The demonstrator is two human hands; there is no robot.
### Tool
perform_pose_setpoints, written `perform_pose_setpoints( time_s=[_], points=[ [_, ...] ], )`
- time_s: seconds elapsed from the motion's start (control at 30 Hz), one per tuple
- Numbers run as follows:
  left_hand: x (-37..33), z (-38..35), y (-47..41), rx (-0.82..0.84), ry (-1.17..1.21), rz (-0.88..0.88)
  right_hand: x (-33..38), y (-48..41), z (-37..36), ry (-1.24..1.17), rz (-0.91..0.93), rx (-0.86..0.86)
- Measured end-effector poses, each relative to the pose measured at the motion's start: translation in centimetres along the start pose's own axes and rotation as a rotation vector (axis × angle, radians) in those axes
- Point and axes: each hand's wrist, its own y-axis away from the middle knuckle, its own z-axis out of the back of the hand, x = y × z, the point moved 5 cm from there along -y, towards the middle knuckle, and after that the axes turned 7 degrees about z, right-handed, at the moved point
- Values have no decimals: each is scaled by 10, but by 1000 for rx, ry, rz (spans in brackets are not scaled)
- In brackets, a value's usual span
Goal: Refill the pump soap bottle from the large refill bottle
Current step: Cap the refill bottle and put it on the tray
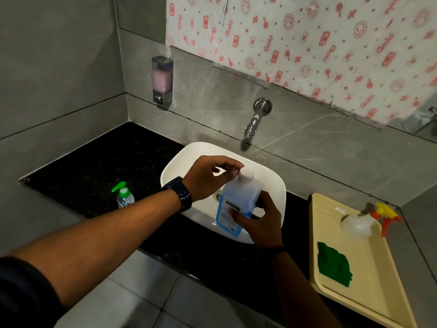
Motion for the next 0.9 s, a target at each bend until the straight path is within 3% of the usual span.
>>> perform_pose_setpoints(
  time_s=[0.33, 0.47, 0.7, 0.9],
  points=[
    [-18, -21, -4, 57, -20, -69, 4, -1, -5, 12, 6, 44],
    [-13, -17, -4, -34, -88, -40, 8, 1, -3, 19, 27, 27],
    [10, -3, -1, -131, 6, 72, 8, 0, 5, 40, 22, -14],
    [5, -2, 2, -165, 34, 23, 4, -3, 6, 58, 9, -40]
  ],
)
